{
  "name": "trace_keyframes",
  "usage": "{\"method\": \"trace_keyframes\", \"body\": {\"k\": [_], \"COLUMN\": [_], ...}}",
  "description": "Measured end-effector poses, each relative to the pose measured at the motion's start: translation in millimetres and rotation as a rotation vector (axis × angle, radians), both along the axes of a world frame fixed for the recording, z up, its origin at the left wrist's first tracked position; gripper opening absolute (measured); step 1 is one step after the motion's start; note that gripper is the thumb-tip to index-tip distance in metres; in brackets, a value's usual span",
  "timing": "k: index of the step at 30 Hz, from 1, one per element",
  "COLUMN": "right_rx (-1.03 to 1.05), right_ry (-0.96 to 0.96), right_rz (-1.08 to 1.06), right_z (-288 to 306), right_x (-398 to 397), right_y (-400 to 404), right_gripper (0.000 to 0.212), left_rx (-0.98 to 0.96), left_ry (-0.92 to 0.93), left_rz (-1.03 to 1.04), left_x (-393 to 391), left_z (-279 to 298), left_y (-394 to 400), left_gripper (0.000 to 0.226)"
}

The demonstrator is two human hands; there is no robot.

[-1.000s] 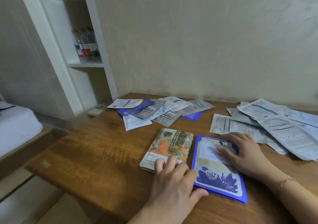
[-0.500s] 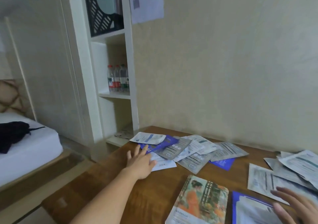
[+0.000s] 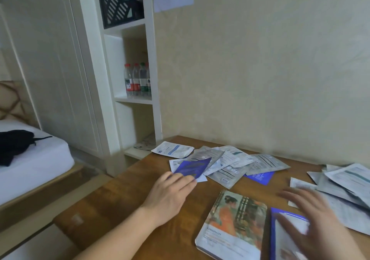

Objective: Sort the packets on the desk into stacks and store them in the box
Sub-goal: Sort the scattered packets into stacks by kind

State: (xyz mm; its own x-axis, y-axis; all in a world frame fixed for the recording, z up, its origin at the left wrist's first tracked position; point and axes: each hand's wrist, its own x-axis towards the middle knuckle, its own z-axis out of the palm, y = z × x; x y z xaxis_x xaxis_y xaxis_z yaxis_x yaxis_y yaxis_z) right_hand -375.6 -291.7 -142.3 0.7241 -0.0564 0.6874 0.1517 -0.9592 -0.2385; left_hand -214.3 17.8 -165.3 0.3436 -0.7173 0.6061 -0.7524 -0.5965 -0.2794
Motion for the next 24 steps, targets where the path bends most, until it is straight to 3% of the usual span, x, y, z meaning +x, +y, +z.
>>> {"method": "trace_keyframes", "body": {"k": [1, 4, 7, 11, 13, 16, 18, 19, 21, 24], "right_rx": [-0.089, -0.304, -0.327, -0.359, -0.292, -0.074, 0.227, 0.413, 0.800, 1.121], "right_ry": [0.008, 0.211, 0.408, 0.420, 0.376, 0.239, 0.136, 0.134, 0.216, 0.384], "right_rz": [0.046, 0.149, 0.188, 0.199, 0.230, 0.287, 0.302, 0.315, 0.369, 0.420], "right_z": [7, 22, 24, 8, 4, 11, 23, 32, 51, 72], "right_x": [11, 51, 89, 108, 105, 93, 80, 72, 57, 38], "right_y": [22, 83, 115, 121, 114, 100, 90, 86, 77, 56], "right_gripper": [0.047, 0.065, 0.067, 0.043, 0.041, 0.037, 0.024, 0.018, 0.015, 0.013], "left_rx": [-0.011, -0.018, -0.010, -0.104, -0.195, -0.593, -0.856, -0.906, -0.907, -0.963], "left_ry": [-0.050, -0.129, -0.149, -0.097, -0.008, 0.493, 0.835, 0.994, 1.268, 1.441], "left_rz": [-0.046, -0.096, -0.087, -0.125, -0.147, -0.075, -0.012, -0.027, -0.174, -0.332], "left_x": [-4, -19, -37, -48, -47, -46, -45, -47, -57, -87], "left_z": [-1, 2, 6, 12, 8, 9, 17, 24, 33, 40], "left_y": [0, -3, -7, -4, 6, 18, 15, 10, -9, -39], "left_gripper": [0.035, 0.033, 0.031, 0.035, 0.046, 0.085, 0.098, 0.094, 0.065, 0.027]}}
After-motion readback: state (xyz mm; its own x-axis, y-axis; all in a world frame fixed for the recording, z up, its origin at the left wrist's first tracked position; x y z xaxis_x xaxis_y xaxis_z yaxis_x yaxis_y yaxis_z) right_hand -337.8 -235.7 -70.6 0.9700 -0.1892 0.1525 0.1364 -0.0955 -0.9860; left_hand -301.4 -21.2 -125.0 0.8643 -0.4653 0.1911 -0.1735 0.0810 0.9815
